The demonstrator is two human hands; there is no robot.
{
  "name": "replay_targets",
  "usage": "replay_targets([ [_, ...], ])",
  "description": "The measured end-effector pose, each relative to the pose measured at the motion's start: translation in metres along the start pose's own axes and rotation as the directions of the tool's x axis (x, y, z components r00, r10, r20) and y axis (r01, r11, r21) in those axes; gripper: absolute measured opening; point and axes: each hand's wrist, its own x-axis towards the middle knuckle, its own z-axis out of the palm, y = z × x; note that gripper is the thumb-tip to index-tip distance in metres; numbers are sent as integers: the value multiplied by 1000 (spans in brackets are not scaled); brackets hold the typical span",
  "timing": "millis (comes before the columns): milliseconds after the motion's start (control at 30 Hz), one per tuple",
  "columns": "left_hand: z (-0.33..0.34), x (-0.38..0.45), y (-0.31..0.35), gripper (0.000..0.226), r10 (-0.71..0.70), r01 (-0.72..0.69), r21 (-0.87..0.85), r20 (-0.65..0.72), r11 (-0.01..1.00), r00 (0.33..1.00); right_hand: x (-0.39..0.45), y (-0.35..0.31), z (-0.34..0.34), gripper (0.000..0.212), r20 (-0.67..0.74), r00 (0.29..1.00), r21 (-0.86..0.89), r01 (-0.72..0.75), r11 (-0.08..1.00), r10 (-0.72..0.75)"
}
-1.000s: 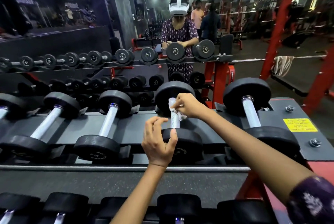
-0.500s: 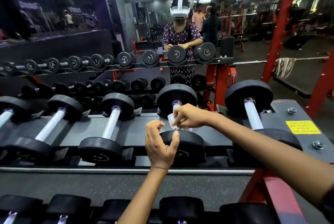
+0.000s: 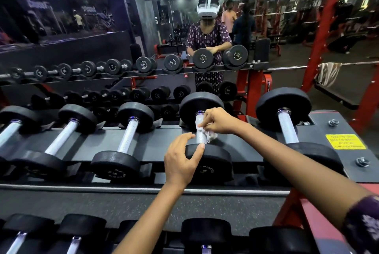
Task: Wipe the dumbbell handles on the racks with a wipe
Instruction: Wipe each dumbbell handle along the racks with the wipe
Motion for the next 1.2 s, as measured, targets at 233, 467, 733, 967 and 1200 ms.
replay_targets([
  [233,-14,28,-3,61,-176,228,-221,231,948,957,-17,-10,16,18,14,998,7,65,998,-66],
  [467,-6,95,-39,69,-127,146,-35,323,989,938,-12,-9,22,15,-100,995,24,5,1000,-3],
  [733,13,129,-40,58,13,-14,-2,488,1000,873,2,-12,14,20,-200,976,22,-79,997,82],
  [967,14,123,-47,95,8,-42,58,489,997,872,1,7,17,27,-303,933,60,-186,981,195],
  [1200,12,125,-53,106,17,-49,48,513,998,859,-1,0,31,22,-280,960,11,27,1000,-22],
])
